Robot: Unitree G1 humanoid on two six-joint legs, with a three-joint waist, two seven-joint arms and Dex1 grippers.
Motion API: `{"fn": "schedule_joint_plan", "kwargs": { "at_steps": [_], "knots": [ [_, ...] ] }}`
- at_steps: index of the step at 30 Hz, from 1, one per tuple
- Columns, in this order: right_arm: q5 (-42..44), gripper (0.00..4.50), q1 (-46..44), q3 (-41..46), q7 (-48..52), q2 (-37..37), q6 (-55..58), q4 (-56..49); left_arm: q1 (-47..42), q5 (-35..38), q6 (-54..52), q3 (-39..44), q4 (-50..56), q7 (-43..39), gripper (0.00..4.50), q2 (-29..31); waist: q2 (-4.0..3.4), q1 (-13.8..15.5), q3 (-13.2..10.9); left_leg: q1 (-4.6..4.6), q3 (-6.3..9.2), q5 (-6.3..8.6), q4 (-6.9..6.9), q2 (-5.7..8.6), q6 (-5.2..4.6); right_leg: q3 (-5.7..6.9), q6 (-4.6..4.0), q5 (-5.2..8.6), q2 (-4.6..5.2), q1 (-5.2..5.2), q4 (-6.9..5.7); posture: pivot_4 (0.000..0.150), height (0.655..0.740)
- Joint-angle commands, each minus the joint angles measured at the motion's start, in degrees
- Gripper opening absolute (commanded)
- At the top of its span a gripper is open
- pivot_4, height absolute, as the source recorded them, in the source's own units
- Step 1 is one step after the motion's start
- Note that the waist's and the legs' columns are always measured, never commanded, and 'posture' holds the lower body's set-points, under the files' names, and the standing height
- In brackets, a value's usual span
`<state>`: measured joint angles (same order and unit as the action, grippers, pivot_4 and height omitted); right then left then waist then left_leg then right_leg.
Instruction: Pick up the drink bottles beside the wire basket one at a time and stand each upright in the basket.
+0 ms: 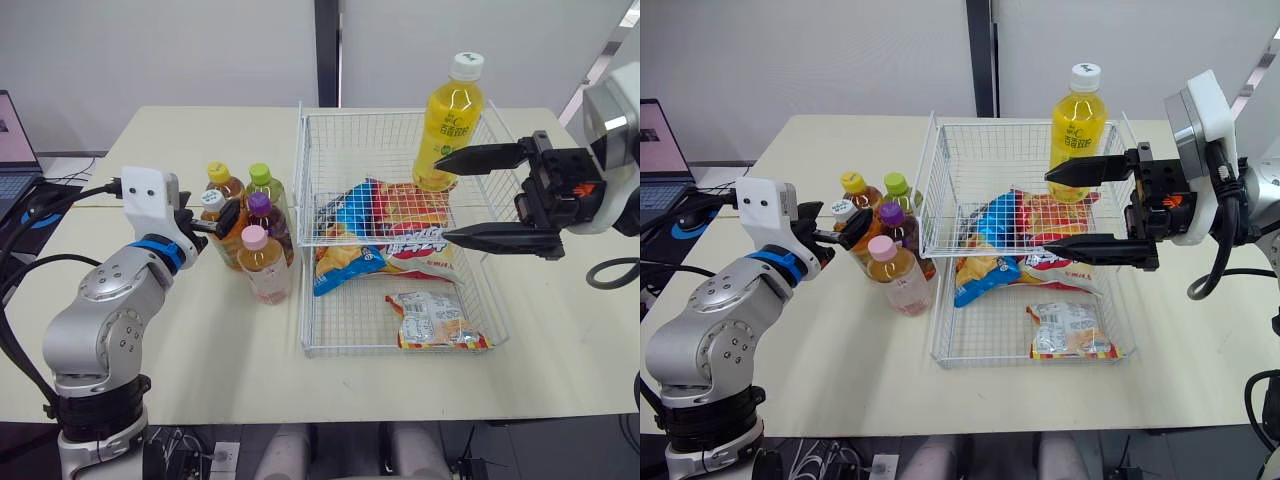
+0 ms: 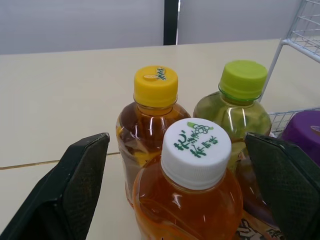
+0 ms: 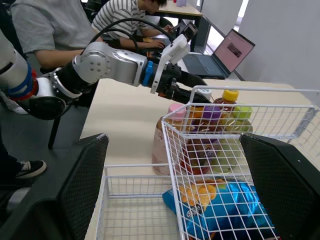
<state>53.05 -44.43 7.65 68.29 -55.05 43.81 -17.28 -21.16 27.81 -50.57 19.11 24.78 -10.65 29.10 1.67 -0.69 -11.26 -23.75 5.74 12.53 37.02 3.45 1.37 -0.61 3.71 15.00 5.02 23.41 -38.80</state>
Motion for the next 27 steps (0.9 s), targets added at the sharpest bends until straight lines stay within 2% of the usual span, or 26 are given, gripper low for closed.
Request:
{"fn": "schedule_joint_plan", "kwargs": {
  "at_steps": [1, 19, 22, 27],
  "knots": [
    [0.96, 4.50, -2.20, 0.97, 0.48, 0.31, -0.33, -1.16, -0.78, -0.52, 1.80, 0.18, 0.93, -0.27, 4.48, 0.33, 0.00, 0.05, 0.00, 0.00, 0.00, 0.00, 0.00, 0.00, 0.00, 0.00, 0.00, 0.00, 0.00, 0.00, 0.01, 0.150, 0.7400],
    [-0.90, 4.50, -2.47, 0.59, 0.47, 1.68, -0.91, -1.22, -1.78, -1.90, 5.08, -2.35, -2.19, -1.51, 4.48, -0.46, 0.00, 0.34, 0.00, 0.00, 0.01, 0.00, 0.00, 0.00, 0.00, 0.00, 0.00, 0.00, 0.00, 0.00, 0.02, 0.150, 0.7400],
    [-0.92, 4.50, -2.54, 0.74, 0.43, 1.61, -0.71, -1.21, -2.61, -2.50, 6.08, -2.97, -3.71, -1.65, 3.88, -0.68, 0.00, 0.36, 0.00, -0.01, 0.02, 0.00, 0.00, 0.00, 0.00, 0.02, 0.00, 0.00, 0.00, 0.00, 0.03, 0.150, 0.7400],
    [-0.76, 4.50, -2.58, 0.97, 0.36, 1.36, -0.41, -1.29, -3.71, -3.38, 7.92, -4.57, -5.74, -2.17, 2.25, -1.11, 0.00, 0.39, 0.00, -0.01, 0.01, 0.00, -0.01, 0.00, 0.00, 0.01, 0.00, 0.00, 0.00, 0.00, 0.04, 0.150, 0.7400]
  ]
}}
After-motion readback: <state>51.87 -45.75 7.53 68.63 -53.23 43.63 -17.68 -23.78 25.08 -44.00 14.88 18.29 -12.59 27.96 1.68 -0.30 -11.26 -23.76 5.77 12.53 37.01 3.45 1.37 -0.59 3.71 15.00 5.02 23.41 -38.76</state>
